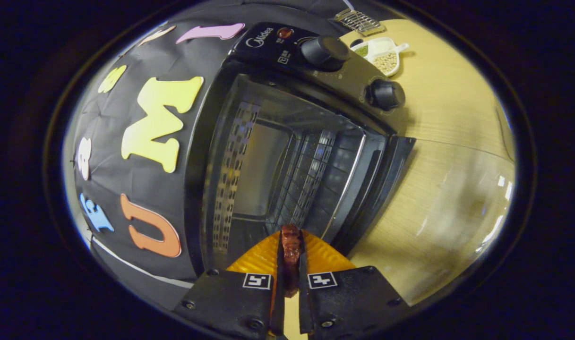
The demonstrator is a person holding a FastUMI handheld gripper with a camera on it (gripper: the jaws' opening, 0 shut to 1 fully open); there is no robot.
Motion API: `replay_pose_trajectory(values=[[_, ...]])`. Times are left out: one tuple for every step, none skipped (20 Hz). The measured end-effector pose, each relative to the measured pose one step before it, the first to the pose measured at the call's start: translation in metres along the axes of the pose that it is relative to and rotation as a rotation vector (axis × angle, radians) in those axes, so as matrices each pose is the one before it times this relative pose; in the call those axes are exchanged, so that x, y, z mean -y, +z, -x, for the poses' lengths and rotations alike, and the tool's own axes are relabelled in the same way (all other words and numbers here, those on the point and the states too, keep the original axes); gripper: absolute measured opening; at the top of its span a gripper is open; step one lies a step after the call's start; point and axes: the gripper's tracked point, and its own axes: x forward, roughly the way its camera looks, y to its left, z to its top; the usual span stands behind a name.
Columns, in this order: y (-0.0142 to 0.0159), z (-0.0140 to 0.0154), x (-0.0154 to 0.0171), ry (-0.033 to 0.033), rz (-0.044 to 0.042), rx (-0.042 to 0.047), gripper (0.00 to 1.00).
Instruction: Open the toaster oven, put the food inside, and close the toaster oven door.
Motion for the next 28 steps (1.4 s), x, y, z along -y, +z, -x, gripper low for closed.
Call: replay_pose_trajectory(values=[[0.00499, -0.00381, 0.00059, -0.01061, 0.00073, 0.02232, 0.16], [0.00412, -0.0051, 0.00268, -0.02107, 0.00638, 0.02029, 0.16], [0.00211, -0.0042, -0.00014, 0.00161, 0.00766, -0.00083, 0.16], [-0.00067, -0.0029, -0.00005, -0.00386, 0.01625, -0.00291, 0.17], [0.00263, -0.00138, 0.00179, -0.01519, 0.03391, -0.00043, 0.18], [0.00291, -0.00119, 0.00079, -0.01024, 0.03794, 0.01504, 0.19], [0.00189, -0.00126, 0.003, -0.02362, 0.0504, 0.00799, 0.22], [0.00073, 0.00102, 0.00112, -0.01905, 0.06992, 0.00766, 0.24], [0.00236, -0.00171, 0.0027, -0.0209, 0.08589, 0.00153, 0.31], [0.004, -0.00061, 0.00157, -0.02156, 0.07512, 0.01097, 0.36], [0.00403, 0.00059, 0.00132, -0.01644, 0.06504, 0.01654, 0.41], [0.00498, 0.00212, 0.0028, -0.01388, 0.06114, 0.02283, 0.44], [0.00493, 0.0039, 0.0032, -0.01503, 0.05718, 0.01423, 0.54], [0.00328, 0.00151, 0.00004, 0.0002, 0.04201, 0.00692, 0.64], [0.00091, 0.00244, -0.0007, 0.00472, 0.0318, -0.00305, 0.74], [-0.00447, 0.0031, -0.00037, 0.00114, 0.02441, -0.01355, 0.79], [-0.00318, 0.00357, 0.0013, -0.00183, 0.02599, -0.01498, 0.87], [-0.0017, 0.00648, 0.00071, -0.0014, 0.0379, -0.00487, 0.89], [0.00135, 0.00459, 0.00121, -0.00468, 0.03704, 0.00084, 0.89], [-0.00015, 0.00655, 0.00063, 0.00124, 0.02433, 0.00008, 0.9], [-0.00198, 0.00709, 0.00006, 0.00656, 0.02696, -0.00768, 0.89], [-0.00514, 0.00901, 0.00057, 0.0054, 0.03514, -0.01514, 0.89], [-0.00249, 0.01025, -0.00022, 0.00577, 0.04054, -0.007, 0.9], [0.00008, 0.01103, 0.00033, 0.00456, 0.05931, 0.0015, 0.9], [-0.001, 0.00857, 0.00303, 0.00742, 0.05658, 0.00313, 0.9], [-0.00053, 0.01211, -0.00068, 0.01404, 0.04225, -0.00239, 0.9], [-0.00241, 0.01187, -0.00075, 0.01348, 0.03223, -0.00295, 0.91], [-0.00304, 0.01153, 0.00015, 0.01338, 0.01383, -0.00738, 0.91]])
